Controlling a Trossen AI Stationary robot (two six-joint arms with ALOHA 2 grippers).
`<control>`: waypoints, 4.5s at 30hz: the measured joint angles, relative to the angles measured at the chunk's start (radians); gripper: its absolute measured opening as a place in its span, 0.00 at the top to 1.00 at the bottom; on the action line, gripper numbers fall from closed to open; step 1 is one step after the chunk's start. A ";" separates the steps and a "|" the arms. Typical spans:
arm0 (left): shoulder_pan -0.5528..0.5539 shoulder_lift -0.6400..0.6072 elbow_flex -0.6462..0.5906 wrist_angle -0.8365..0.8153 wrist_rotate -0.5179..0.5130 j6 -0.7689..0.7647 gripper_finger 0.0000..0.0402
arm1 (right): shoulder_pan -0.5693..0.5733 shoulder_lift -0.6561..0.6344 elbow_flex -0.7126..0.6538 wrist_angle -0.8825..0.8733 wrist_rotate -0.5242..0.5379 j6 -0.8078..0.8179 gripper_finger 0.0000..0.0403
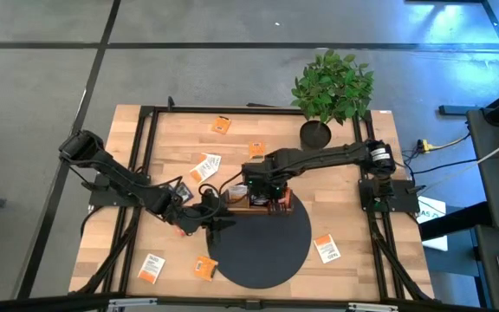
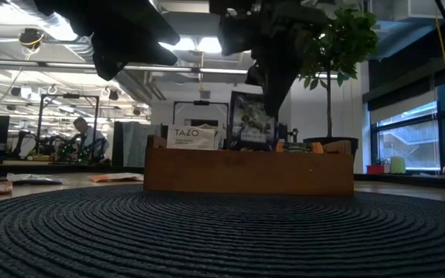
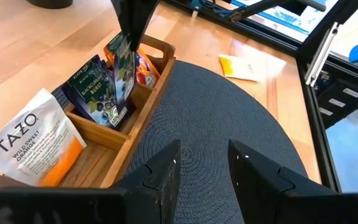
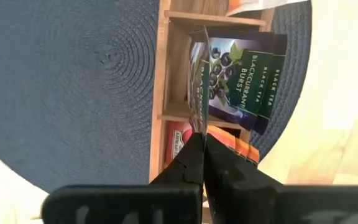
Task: Pick & Place Tea
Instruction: Put the black tea bag into the middle section of the wooden organizer, then put the orange tea bag into the right section of the wooden organizer
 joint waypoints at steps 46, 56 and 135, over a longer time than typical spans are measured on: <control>-0.003 0.000 0.000 -0.002 0.000 -0.001 0.68 | -0.022 0.084 -0.001 0.056 0.002 0.069 0.91; -0.003 0.000 0.000 -0.001 0.000 -0.001 0.68 | -0.025 0.080 -0.001 0.020 0.001 0.107 0.74; -0.336 0.327 0.004 -0.175 0.201 -0.113 0.97 | 0.298 0.021 -0.002 0.712 0.240 0.566 0.73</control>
